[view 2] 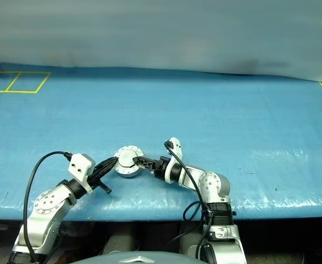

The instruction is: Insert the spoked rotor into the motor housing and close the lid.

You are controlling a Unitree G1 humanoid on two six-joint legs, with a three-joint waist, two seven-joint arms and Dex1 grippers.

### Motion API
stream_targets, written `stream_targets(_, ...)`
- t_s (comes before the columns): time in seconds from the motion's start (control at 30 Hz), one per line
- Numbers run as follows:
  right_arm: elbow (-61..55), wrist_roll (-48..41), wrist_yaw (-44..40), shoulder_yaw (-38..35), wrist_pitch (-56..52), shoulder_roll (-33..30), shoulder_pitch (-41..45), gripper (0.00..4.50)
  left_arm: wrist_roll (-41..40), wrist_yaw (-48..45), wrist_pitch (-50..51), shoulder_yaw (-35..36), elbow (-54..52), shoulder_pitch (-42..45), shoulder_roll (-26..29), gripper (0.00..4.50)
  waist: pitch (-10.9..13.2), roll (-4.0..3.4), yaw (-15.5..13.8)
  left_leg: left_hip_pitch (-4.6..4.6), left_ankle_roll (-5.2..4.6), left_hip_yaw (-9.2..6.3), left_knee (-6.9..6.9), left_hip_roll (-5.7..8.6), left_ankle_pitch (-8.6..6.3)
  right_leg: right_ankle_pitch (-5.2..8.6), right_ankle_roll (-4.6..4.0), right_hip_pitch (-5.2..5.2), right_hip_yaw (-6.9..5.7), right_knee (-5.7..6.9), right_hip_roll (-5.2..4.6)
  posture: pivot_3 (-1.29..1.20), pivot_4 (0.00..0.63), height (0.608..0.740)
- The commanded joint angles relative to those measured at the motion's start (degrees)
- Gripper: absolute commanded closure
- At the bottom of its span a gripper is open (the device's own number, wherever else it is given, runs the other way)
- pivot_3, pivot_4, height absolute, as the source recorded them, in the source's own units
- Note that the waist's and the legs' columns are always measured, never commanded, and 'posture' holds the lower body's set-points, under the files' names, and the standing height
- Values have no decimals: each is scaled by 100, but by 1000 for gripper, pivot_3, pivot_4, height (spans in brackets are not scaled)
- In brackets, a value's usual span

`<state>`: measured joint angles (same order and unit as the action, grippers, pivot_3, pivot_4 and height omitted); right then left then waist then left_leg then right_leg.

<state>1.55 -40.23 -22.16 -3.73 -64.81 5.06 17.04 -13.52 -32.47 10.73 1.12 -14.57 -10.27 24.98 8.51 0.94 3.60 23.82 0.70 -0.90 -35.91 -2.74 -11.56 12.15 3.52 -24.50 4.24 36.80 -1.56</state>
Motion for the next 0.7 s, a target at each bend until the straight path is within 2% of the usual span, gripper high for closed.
stream_targets(0.03,142,-51,108,149,-24,305,-25,407,86,-36,61,-171,-12,-80,-11,4500,0,0,3,0,0,0,0,0,0,0,0,0,0,0,0,0,150,740)
stream_targets(0.07,138,-61,109,163,-17,293,-23,599,84,-37,61,-170,-13,-82,-13,4500,0,-1,3,0,0,0,0,0,0,0,0,0,0,0,0,0,150,740)
stream_targets(0.17,47,-111,28,275,-9,228,-27,1562,79,-43,56,-170,-5,-87,-17,4500,3,-5,2,4,1,0,2,1,-1,0,0,-4,0,-2,-1,0,150,740)
stream_targets(0.47,-12,-183,-52,474,-83,189,-63,1562,71,-50,40,-166,22,-91,-25,4500,6,-8,2,8,1,0,5,1,-1,0,0,-7,-1,-6,-3,0,150,740)
stream_targets(0.57,13,-196,-30,444,-98,216,-62,2107,74,-47,32,-163,29,-94,-31,4500,7,-11,11,8,1,0,7,1,-1,0,0,-8,-1,-7,-2,0,150,740)
stream_targets(0.7,11,-217,-31,422,-105,201,-45,3108,82,-48,27,-153,36,-96,-45,4500,9,-15,13,7,1,-5,7,1,-1,0,0,-6,-4,-6,-2,0,150,740)
